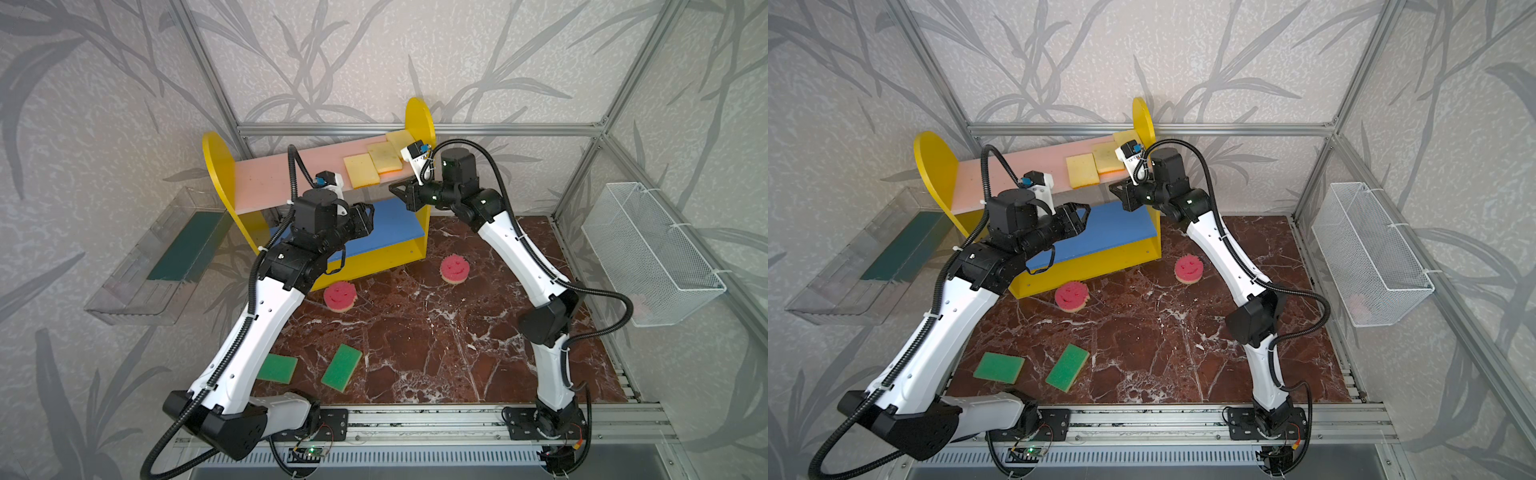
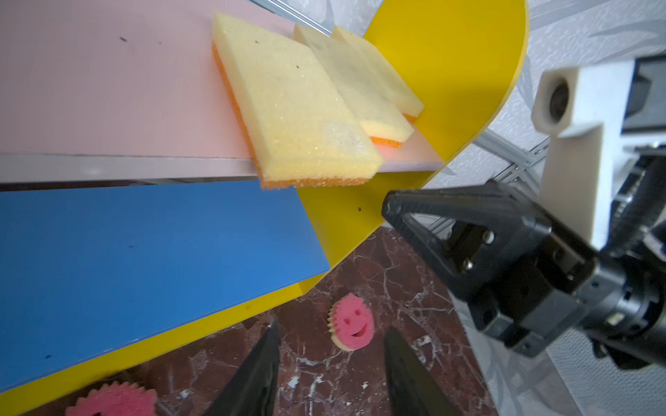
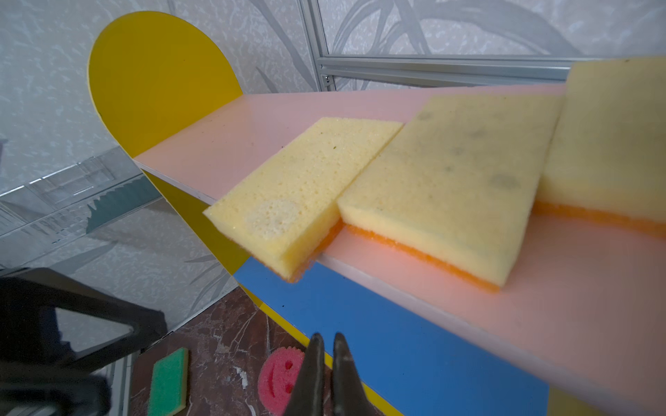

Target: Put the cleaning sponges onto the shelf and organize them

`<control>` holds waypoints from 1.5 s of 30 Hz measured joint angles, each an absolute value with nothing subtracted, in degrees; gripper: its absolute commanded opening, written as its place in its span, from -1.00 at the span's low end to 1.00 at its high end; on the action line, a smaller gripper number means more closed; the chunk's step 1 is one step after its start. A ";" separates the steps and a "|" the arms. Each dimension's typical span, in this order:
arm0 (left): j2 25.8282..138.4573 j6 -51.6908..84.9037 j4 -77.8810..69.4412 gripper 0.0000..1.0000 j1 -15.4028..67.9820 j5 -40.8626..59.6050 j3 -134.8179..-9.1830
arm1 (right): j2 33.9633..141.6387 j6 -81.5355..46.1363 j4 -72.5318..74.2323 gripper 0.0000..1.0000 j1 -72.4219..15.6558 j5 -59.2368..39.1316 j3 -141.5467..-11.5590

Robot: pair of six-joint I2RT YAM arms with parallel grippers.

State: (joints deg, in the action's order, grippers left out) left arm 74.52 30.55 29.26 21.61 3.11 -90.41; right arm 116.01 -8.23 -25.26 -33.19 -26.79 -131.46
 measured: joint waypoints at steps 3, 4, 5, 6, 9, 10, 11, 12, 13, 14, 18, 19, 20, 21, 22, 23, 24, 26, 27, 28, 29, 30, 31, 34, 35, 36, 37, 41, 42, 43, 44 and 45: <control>77.56 30.44 28.99 -0.25 21.61 3.22 -94.04 | 106.04 -8.51 -19.51 -0.70 -33.19 -25.45 -115.96; 78.54 30.44 29.02 -0.25 21.61 3.29 -95.20 | 102.87 -8.64 -17.74 -0.69 -33.17 -24.99 -111.26; 79.75 30.44 29.02 -0.25 21.61 3.36 -96.53 | 99.68 -8.80 -16.05 -0.70 -33.15 -24.47 -106.65; 80.84 30.41 29.06 -0.25 21.61 3.38 -97.76 | 96.60 -8.97 -14.39 -0.69 -33.10 -23.99 -102.43; 83.83 30.26 29.26 -0.25 21.61 3.62 -100.95 | 89.45 -9.63 -9.87 -0.69 -32.88 -22.72 -92.71; 84.86 30.04 29.47 -0.25 21.61 3.62 -102.06 | 87.00 -9.87 -8.62 -0.69 -32.86 -22.33 -89.30; 85.71 29.91 29.74 -0.25 21.61 3.62 -103.00 | 84.82 -10.11 -7.27 -0.69 -32.75 -21.74 -86.04; 86.72 29.56 30.02 -0.25 21.61 3.57 -104.07 | 82.39 -10.57 -5.78 -0.68 -32.62 -21.23 -82.32; 87.68 29.28 30.37 -0.25 21.61 3.55 -105.12 | 79.85 -11.00 -4.73 -0.68 -32.56 -20.82 -78.54; 88.47 29.06 30.72 -0.24 21.61 3.51 -106.04 | 77.97 -11.33 -3.90 -0.68 -32.51 -20.34 -75.66; 91.55 27.83 32.60 -0.24 21.58 3.16 -110.08 | 71.05 -12.67 -2.22 -0.68 -32.27 -18.90 -65.45; 92.20 27.55 33.01 -0.24 21.58 3.09 -111.13 | 69.69 -12.93 -1.87 -0.68 -32.27 -18.68 -63.48; 92.79 27.31 33.39 -0.24 21.58 3.05 -112.14 | 68.86 -13.23 -1.72 -0.68 -32.27 -18.46 -62.28; 93.34 26.98 33.85 -0.24 21.58 2.98 -113.27 | 68.05 -13.47 -1.61 -0.68 -32.27 -18.35 -61.12; 93.78 26.70 34.17 -0.24 21.52 2.90 -114.21 | 67.42 -13.63 -1.50 -0.68 -32.27 -18.20 -60.20; 94.08 26.52 34.44 -0.24 21.45 2.81 -114.89 | 67.00 -13.72 -1.50 -0.69 -32.25 -18.04 -59.55; 94.30 26.44 34.79 -0.24 21.28 2.66 -115.48 | 66.63 -13.80 -1.50 -0.68 -32.23 -18.02 -58.96; 94.52 26.22 35.42 -0.23 21.19 2.39 -116.22 | 66.43 -14.00 -1.43 -0.68 -32.25 -18.02 -58.35; 94.52 26.09 35.48 -0.22 21.15 2.24 -116.27 | 66.43 -14.15 -1.43 -0.68 -32.23 -18.04 -58.22; 94.52 26.06 35.64 -0.19 21.12 2.17 -116.27 | 66.43 -14.22 -1.41 -0.68 -32.23 -18.04 -58.11; 94.52 26.04 35.73 -0.17 21.08 2.17 -116.27 | 66.43 -14.37 -1.34 -0.66 -32.23 -18.04 -58.08; 94.52 26.09 35.86 -0.13 20.99 2.20 -116.27 | 66.46 -14.44 -1.19 -0.62 -32.25 -18.04 -58.08; 94.52 26.11 35.88 -0.08 20.99 2.22 -116.25 | 66.46 -14.55 -1.10 -0.58 -32.25 -18.02 -58.08; 93.58 26.06 35.42 0.10 20.99 2.46 -114.91 | 66.57 -14.87 -0.58 -0.44 -32.23 -18.06 -58.08; 92.99 26.11 35.35 0.16 20.99 2.52 -114.08 | 66.65 -14.96 -0.38 -0.40 -32.23 -18.06 -58.08; 92.16 26.11 35.20 0.23 20.99 2.61 -112.90 | 66.83 -15.00 -0.25 -0.33 -32.23 -18.06 -58.08; 91.13 26.30 35.03 0.30 20.99 2.68 -111.48 | 66.98 -15.20 -0.19 -0.25 -32.25 -18.06 -58.08; 85.73 26.89 34.06 0.51 21.02 2.98 -105.14 | 67.92 -15.88 0.27 0.31 -32.25 -18.55 -57.76; 83.94 27.00 33.74 0.55 21.02 3.01 -103.22 | 68.16 -15.92 0.54 0.46 -32.36 -18.70 -57.45; 81.89 27.20 33.50 0.58 21.02 3.05 -101.12 | 68.42 -16.03 0.78 0.58 -32.69 -18.74 -56.97; 80.05 27.31 33.28 0.61 21.04 3.03 -99.44 | 68.71 -16.01 0.89 0.65 -32.99 -18.61 -56.53; 77.76 27.59 32.86 0.63 21.06 3.05 -97.10 | 69.12 -15.94 0.95 0.70 -33.50 -18.44 -56.01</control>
